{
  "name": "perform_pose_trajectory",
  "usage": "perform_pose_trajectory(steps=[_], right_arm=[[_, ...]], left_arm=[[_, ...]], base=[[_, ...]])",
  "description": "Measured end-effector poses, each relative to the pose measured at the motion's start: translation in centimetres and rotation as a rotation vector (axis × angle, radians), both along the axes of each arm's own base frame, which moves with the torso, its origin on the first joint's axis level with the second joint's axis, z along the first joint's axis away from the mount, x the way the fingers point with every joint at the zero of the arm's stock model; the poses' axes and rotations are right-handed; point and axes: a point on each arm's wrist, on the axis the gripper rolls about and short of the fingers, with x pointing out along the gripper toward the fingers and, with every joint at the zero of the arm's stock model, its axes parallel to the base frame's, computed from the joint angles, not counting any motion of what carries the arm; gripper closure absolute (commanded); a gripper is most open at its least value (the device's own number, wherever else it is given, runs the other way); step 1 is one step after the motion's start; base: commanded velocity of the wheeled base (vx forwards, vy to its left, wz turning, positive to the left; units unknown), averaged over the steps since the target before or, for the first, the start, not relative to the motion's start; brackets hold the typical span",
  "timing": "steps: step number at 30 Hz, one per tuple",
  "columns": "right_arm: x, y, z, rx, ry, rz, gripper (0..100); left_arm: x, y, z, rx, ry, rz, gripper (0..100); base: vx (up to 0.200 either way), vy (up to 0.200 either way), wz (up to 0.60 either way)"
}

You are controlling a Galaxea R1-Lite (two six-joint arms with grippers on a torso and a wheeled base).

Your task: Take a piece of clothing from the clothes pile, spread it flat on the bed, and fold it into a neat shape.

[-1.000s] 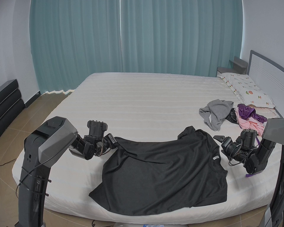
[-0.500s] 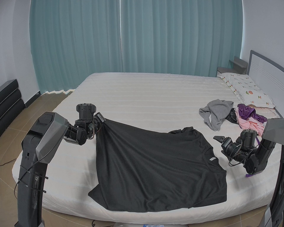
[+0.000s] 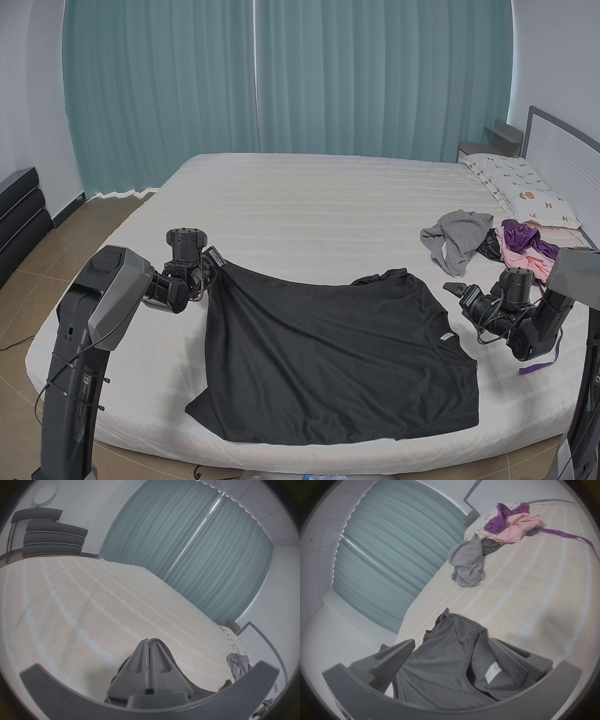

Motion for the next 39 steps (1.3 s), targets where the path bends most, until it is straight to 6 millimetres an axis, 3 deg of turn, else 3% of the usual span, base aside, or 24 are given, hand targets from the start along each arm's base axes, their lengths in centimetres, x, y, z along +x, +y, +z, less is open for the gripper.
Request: perform_pose_trajectory(steps=[12,20,25,26,34,39], right_arm=[[7.1,2.6,-0.3,-0.167,-0.013,0.104,0],[11.6,3.5,-2.1,-0.257,-0.010,0.118,0],[13.1,3.8,-3.7,-0.274,0.015,0.123,0],[13.4,3.8,-4.1,-0.276,0.015,0.121,100],[14.5,3.2,-6.2,-0.282,0.022,0.093,100],[15.2,2.3,-5.5,-0.281,-0.041,0.034,100]], left_arm=[[-0.5,-1.0,-0.3,0.018,0.044,0.001,100],[-1.0,-1.4,-0.3,0.024,0.069,-0.002,100],[-1.4,-1.5,-0.7,0.025,0.089,-0.002,100],[-1.5,-1.5,-0.7,0.025,0.091,-0.003,100],[-1.6,-1.5,-0.8,0.025,0.099,-0.003,100],[-1.3,-1.5,-0.5,0.023,0.082,0.004,100]], base=[[0.000,0.000,0.00],[0.000,0.000,0.00],[0.000,0.000,0.00],[0.000,0.000,0.00],[0.000,0.000,0.00],[0.000,0.000,0.00]])
